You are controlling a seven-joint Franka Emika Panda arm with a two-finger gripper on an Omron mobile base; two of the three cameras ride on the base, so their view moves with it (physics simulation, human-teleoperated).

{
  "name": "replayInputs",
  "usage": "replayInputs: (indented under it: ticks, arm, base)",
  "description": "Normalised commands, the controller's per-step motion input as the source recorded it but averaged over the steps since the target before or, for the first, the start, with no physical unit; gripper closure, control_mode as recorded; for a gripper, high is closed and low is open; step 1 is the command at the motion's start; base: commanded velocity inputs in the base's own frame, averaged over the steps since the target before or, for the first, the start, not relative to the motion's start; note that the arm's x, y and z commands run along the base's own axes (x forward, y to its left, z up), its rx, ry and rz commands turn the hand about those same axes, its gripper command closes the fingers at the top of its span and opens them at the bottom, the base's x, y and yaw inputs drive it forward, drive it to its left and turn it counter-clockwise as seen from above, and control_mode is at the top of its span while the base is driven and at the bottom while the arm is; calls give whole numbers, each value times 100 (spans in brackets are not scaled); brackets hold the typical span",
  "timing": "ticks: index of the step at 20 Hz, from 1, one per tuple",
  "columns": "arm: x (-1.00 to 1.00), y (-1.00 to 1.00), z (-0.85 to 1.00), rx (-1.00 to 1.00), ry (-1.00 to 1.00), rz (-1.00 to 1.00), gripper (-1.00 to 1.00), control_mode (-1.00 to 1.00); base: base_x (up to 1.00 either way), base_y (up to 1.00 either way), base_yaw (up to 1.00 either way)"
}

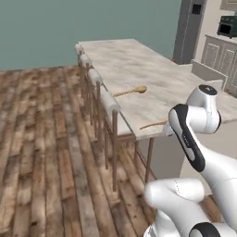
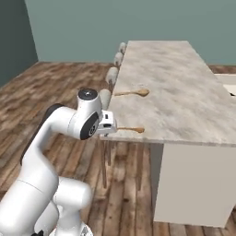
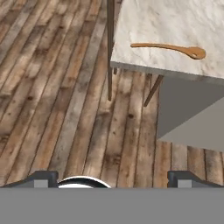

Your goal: Pick up the metallic utensils from the counter and place them in the open drawer. Make sure not to pick up any wooden utensils.

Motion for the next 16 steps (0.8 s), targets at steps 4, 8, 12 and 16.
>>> replayInputs:
  ticks: [4,8,12,16]
  arm:
    - [0,0,0,0,0,0,-100,100]
    - [0,0,0,0,0,0,-100,100]
    - [0,0,0,0,0,0,-100,100]
    - [0,0,0,0,0,0,-100,100]
  base:
    - [19,100,-50]
    - [28,100,-49]
    - [51,100,-47]
    - [66,100,-45]
